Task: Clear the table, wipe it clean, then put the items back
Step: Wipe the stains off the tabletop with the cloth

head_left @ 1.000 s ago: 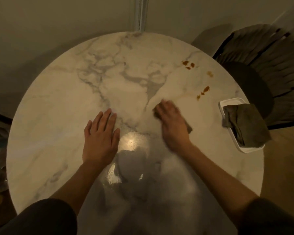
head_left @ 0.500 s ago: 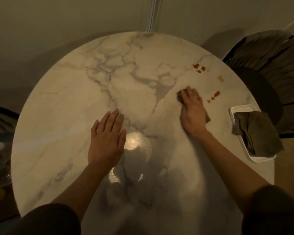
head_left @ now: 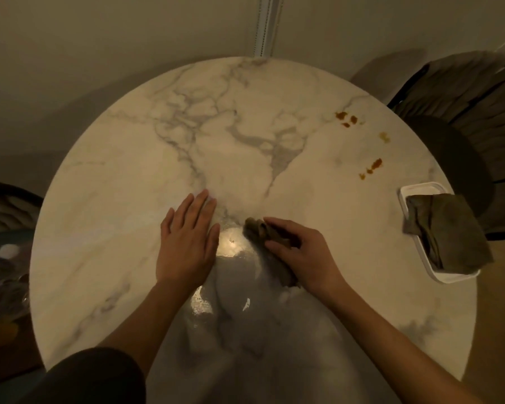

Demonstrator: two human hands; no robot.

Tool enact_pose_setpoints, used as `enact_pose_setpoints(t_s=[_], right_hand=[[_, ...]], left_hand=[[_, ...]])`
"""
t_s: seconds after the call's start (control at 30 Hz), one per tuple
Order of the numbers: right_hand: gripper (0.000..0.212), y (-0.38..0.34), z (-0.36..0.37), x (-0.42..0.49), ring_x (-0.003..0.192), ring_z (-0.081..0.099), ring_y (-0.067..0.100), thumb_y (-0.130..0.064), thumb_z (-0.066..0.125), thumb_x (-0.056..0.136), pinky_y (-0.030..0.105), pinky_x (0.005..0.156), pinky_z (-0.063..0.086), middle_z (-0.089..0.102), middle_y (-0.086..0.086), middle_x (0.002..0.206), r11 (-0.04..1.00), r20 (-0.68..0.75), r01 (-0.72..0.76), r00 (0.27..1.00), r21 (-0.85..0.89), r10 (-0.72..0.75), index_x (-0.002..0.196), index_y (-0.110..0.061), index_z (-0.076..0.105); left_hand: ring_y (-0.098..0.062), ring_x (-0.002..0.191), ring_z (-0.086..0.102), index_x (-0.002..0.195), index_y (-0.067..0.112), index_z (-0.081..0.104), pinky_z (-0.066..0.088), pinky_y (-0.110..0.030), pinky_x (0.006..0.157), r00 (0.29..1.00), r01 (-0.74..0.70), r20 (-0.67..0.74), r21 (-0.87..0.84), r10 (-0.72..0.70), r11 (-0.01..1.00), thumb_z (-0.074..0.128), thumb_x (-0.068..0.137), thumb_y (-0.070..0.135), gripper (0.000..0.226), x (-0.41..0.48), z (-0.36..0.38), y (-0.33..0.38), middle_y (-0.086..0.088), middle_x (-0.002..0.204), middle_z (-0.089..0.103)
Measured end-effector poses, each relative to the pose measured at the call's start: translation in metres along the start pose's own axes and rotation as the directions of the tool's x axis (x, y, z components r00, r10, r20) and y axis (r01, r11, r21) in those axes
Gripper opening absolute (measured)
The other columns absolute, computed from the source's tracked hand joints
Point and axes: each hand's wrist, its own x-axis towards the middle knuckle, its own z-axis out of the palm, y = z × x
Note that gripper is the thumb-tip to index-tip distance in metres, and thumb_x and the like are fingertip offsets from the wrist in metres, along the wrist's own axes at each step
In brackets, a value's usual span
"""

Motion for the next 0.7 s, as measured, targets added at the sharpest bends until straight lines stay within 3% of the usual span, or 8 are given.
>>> enact_pose_setpoints(t_s=[0.07,0.17,0.3,0.43,0.57,0.63,0.7], right_hand=[[0.031,0.003,0.002,-0.004,0.09,0.064,0.002,-0.012,0.078,0.08,0.018,0.083,0.05,0.071,-0.008,0.099,0.999,-0.015,-0.038,0.999,-0.016,0.037,0.108,-0.023,0.072],[0.021,0.002,0.006,-0.01,0.073,0.065,0.009,-0.003,0.079,0.076,0.019,0.071,0.052,0.073,0.006,0.082,0.975,0.026,-0.133,0.991,0.178,0.13,0.091,-0.017,0.073],[0.011,-0.005,0.006,-0.015,0.072,0.064,0.007,-0.001,0.071,0.083,0.018,0.07,0.052,0.072,0.008,0.08,0.932,0.046,-0.186,0.982,0.31,0.181,0.093,-0.005,0.075],[0.014,-0.011,-0.002,-0.024,0.08,0.068,0.013,-0.009,0.062,0.091,0.024,0.075,0.053,0.075,0.007,0.088,0.804,0.037,-0.291,0.947,0.518,0.319,0.094,-0.011,0.076],[0.018,-0.02,-0.018,-0.037,0.085,0.071,0.015,-0.01,0.056,0.095,0.022,0.075,0.057,0.076,0.007,0.094,0.727,0.044,-0.286,0.942,0.625,0.333,0.098,-0.009,0.074],[0.025,-0.023,-0.022,-0.043,0.084,0.07,0.018,-0.005,0.048,0.096,0.022,0.074,0.056,0.075,0.007,0.089,0.672,0.073,-0.294,0.939,0.68,0.336,0.093,-0.006,0.073],[0.031,-0.027,-0.022,-0.047,0.087,0.067,0.024,-0.002,0.041,0.095,0.028,0.079,0.056,0.073,0.013,0.09,0.503,0.124,-0.305,0.924,0.809,0.361,0.088,0.0,0.07]], left_hand=[[-0.014,0.147,0.016,0.149,0.023,0.032,0.014,-0.041,0.117,1.0,-0.001,-0.003,-0.003,0.001,1.0,0.023,0.1,0.042,0.053,0.0,0.0,-0.001,0.005,0.158,0.025],[-0.014,0.147,0.015,0.149,0.023,0.032,0.014,-0.041,0.118,1.0,-0.005,-0.009,-0.006,0.005,1.0,0.022,0.1,0.041,0.053,-0.001,0.001,-0.002,0.005,0.158,0.024],[-0.014,0.147,0.014,0.149,0.022,0.031,0.014,-0.043,0.118,1.0,-0.007,-0.011,-0.026,0.007,1.0,0.023,0.101,0.04,0.052,-0.002,-0.001,-0.001,0.004,0.158,0.023],[-0.016,0.146,0.017,0.148,0.022,0.034,0.014,-0.042,0.118,1.0,-0.005,-0.013,-0.078,0.004,0.997,0.025,0.1,0.04,0.051,-0.001,-0.007,0.001,0.004,0.158,0.025],[-0.018,0.131,0.046,0.133,0.017,0.056,0.033,-0.042,0.109,0.992,-0.077,-0.115,-0.304,0.044,0.949,0.038,0.096,0.035,0.044,-0.009,-0.021,0.014,0.0,0.141,0.052],[-0.015,0.112,0.061,0.122,0.017,0.065,0.045,-0.036,0.099,0.997,-0.074,-0.044,-0.518,0.06,0.852,0.044,0.093,0.035,0.04,-0.023,-0.033,0.037,0.0,0.122,0.066],[-0.006,0.099,0.064,0.117,0.018,0.068,0.051,-0.03,0.091,0.996,0.001,0.066,-0.689,0.061,0.725,0.051,0.09,0.034,0.036,-0.039,-0.04,0.064,0.004,0.111,0.07]])
